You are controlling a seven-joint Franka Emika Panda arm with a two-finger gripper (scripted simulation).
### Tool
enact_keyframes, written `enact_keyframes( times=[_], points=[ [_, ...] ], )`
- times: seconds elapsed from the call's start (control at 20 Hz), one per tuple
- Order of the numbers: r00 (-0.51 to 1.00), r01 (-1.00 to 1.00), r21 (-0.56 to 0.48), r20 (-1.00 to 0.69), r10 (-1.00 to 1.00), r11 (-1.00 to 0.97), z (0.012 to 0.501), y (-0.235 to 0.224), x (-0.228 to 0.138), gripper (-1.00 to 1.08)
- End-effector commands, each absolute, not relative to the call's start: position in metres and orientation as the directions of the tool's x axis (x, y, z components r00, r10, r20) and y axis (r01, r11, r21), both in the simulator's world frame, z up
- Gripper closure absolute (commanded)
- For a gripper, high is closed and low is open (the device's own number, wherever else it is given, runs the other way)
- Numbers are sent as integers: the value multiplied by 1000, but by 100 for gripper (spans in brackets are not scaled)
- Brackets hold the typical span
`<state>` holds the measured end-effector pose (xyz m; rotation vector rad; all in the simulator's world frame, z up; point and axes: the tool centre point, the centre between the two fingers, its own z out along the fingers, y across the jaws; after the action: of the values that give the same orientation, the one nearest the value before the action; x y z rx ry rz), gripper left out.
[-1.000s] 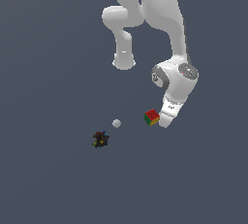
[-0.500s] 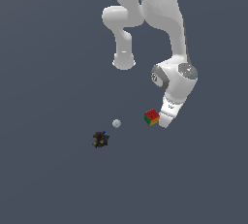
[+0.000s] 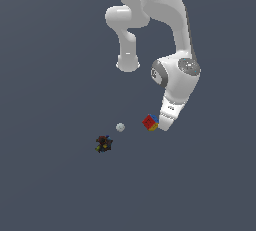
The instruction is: Pick up a designated object from a clutter of objects.
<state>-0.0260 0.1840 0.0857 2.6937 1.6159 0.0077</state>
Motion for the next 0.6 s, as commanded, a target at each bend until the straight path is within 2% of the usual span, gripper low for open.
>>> enact_keyframes(
  times=[0.0,0.55],
  points=[
    [476,879,1,1,879,-476,99,164,-20,108],
    [475,880,-1,3,880,-475,189,69,16,108]
  ],
)
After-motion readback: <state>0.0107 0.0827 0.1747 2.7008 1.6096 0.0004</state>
